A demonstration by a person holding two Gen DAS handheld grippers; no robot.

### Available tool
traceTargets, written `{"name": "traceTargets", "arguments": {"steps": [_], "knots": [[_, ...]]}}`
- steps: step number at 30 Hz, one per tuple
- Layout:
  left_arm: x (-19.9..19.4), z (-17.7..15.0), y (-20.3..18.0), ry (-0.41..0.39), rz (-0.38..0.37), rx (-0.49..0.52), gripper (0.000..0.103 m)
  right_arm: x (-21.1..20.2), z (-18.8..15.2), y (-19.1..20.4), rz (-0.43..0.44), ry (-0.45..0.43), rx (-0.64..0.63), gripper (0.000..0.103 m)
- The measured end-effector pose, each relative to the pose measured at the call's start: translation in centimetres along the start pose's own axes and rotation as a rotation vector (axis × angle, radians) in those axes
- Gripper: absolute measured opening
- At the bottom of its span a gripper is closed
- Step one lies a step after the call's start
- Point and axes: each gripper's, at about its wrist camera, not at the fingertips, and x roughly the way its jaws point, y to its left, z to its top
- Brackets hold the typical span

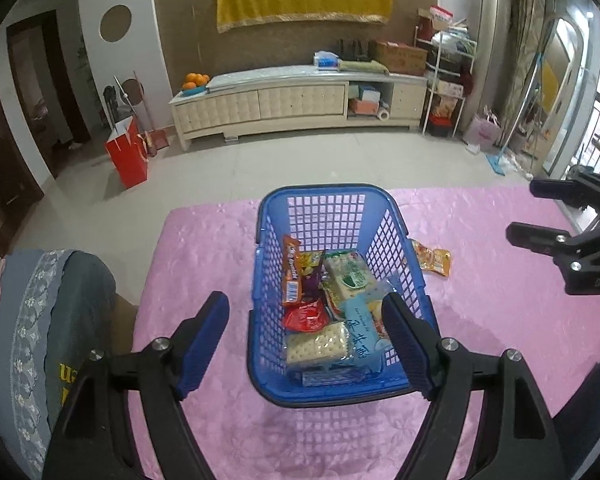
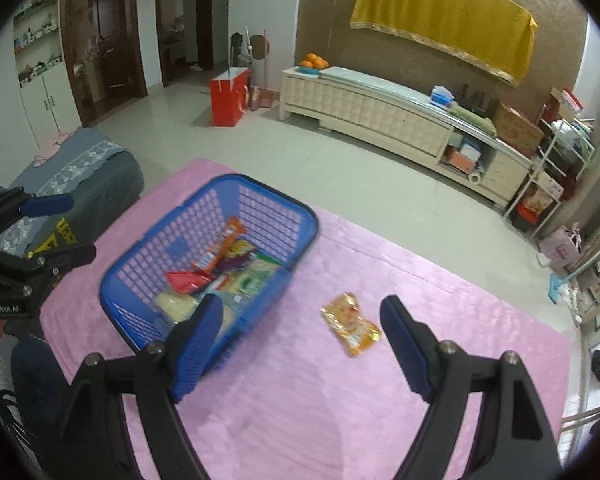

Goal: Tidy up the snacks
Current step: 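Lower the right tool onto the yellow-orange snack pack and grasp it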

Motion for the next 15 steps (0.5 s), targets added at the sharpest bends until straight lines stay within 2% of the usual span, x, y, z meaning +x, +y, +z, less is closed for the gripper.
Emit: {"name": "traceTargets", "arguments": {"steps": [5,15], "knots": [[1.9,1.2,-1.8,0.053,-0.009,0.013,0.077,0.8,-0.7,-1.7,-0.022,0.046,-0.011,0.085],[6.4,2.6,-4.1,0.149,-0.013,0.055,0.077,5.0,-1.4,-4.4,-0.001,0.173,-0.068,0.086]]}}
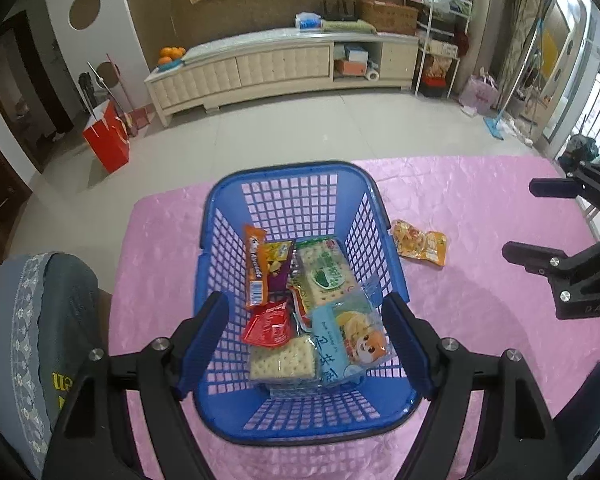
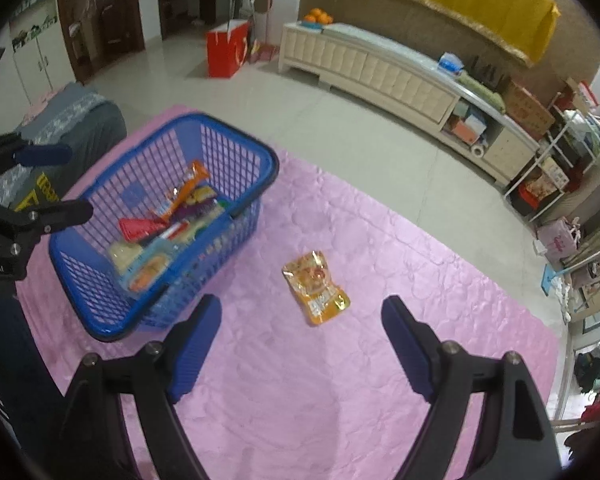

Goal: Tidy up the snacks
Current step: 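Lower the right tool onto the yellow-orange snack pack and grasp it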

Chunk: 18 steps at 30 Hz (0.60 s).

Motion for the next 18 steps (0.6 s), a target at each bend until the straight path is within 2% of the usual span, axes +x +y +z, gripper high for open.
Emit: {"name": "traceTargets", "arguments": {"steps": [11,18], "knots": [[6.4,0.8,0.9,0.117,-0.011,-0.038,0.077,7.5,-0.1,-1.6,0.071,0.109,0.002,0.086],[9.5,1.1,1.6,0.174,-0.020,-0.071,0.077,11.9,-0.1,-1.5,0.063,0.176,-0.079,0.086]]}}
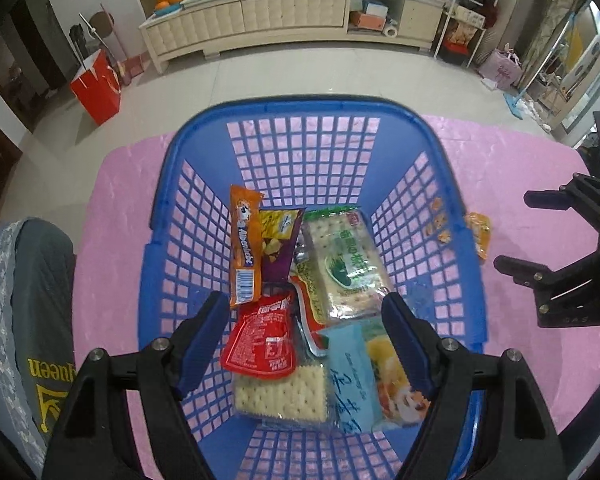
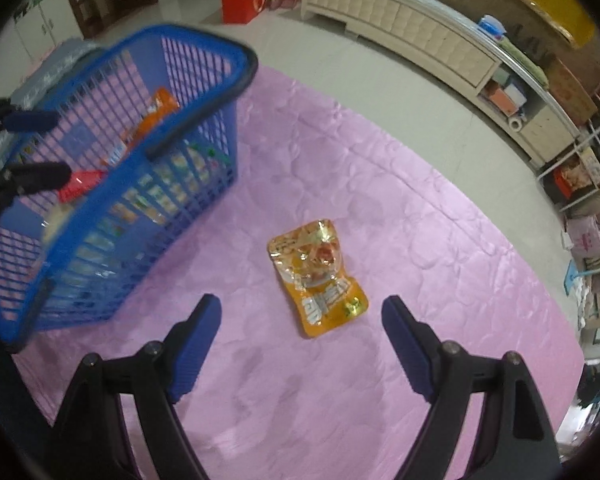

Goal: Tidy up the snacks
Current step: 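Lower the right tool onto the yellow-orange snack pack and grasp it, then carry the yellow-orange pack over the basket and open the right tool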

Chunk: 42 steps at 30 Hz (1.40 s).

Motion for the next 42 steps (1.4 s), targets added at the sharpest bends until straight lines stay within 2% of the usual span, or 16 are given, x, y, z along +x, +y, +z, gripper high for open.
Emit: {"name": "traceTargets", "arguments": {"steps": [7,10,12,15,21,23,25,27,30,32,33,36,42], "knots": [[1.4,0.9,-0.4,0.022,-0.004,-0.011,0.077,3.6,0.3,-0.1,-0.013,0.051,-0.110,0.086],[2.3,1.1,-0.2,0.040,-0.015,-0.039,0.077,5.2,0.7,-0.8,-0.004,0.059,-0.086,0.086],[2.8,1.1,-0.1,0.053,-0.030,-0.053,0.077,6.6,0.8,-1.3,0.012,0.095,-0.061,0.086],[3.2,1.0,-0.1,0.055,-0.009,-0.039,0.077,7.8,0.5,-1.7,0.017,0.127,-0.063,0.086],[3.6,1.1,0.2,0.064,-0.017,-0.046,0.077,8.0,0.1,-2.8,0.103,0.107,-0.022,0.084],[3.8,1.1,0.3,0.070,-0.016,-0.050,0.077,7.7,-0.2,-2.6,0.106,0.095,-0.042,0.078],[3.8,1.2,0.3,0.072,-0.019,-0.049,0.077,7.4,-0.3,-2.6,0.110,0.092,-0.055,0.055],[3.8,1.2,0.4,0.069,-0.024,-0.052,0.077,7.0,-0.5,-1.9,0.116,0.101,-0.087,0.040],[3.8,1.2,0.5,0.064,-0.020,-0.054,0.077,6.9,-0.3,-0.9,0.116,0.105,-0.092,0.032],[3.7,1.2,0.5,0.063,-0.018,-0.053,0.077,6.5,-0.6,-0.4,0.122,0.100,-0.088,0.016],[3.6,1.1,0.4,0.063,-0.018,-0.052,0.077,5.8,-0.7,0.1,0.132,0.092,-0.089,0.012],[2.9,0.7,0.3,0.050,-0.018,-0.055,0.077,5.4,-1.4,1.0,0.082,0.097,-0.097,0.012],[0.3,-0.5,0.2,0.010,-0.026,-0.050,0.077,2.3,-3.0,2.7,0.075,0.080,-0.069,0.012]]}}
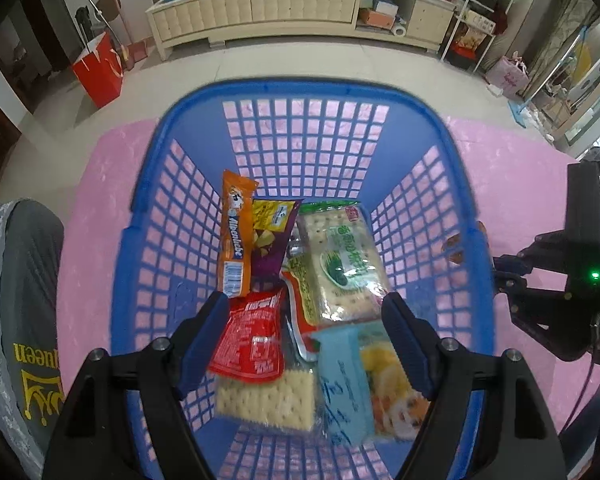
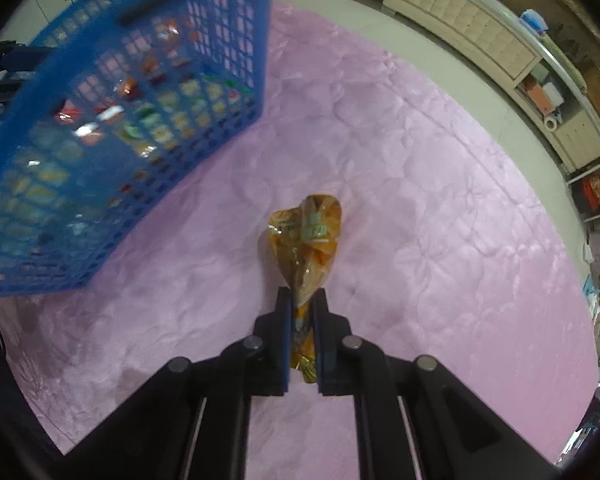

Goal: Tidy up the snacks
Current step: 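Carry the yellow-orange pack over the basket and open the right tool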

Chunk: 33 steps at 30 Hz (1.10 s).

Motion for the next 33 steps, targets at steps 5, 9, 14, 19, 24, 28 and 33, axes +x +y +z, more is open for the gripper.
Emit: {"name": "traceTargets", "arguments": {"steps": [5,9,14,19,24,28,33], "knots": [[-3.0,-1.1,-0.5,-0.048,-0.019,0.003,0.077,-5.7,-0.6,1.9,-0.001,-0.093,0.027,0.012],[-5.6,-2.3,-0.9,-0.085,-0.031,0.012,0.077,-10.0,-0.6,3.7,-0.019,-0.157,0.021,0.012],[-8.8,-3.7,-1.3,-0.146,-0.047,0.022,0.077,-14.1,0.2,5.2,-0.054,-0.230,0.023,0.012],[-11.7,-5.0,-0.8,-0.204,-0.047,0.030,0.077,-15.8,1.2,6.0,-0.064,-0.292,0.065,0.013],[-13.2,-5.8,0.9,-0.248,-0.048,0.020,0.077,-17.3,2.1,7.5,-0.047,-0.344,0.072,0.013],[-13.3,-5.9,2.2,-0.274,-0.048,0.005,0.077,-17.3,3.4,9.0,-0.030,-0.348,0.044,0.013],[-12.6,-5.7,4.2,-0.277,-0.066,-0.025,0.077,-15.7,5.2,10.2,-0.049,-0.337,0.031,0.013]]}}
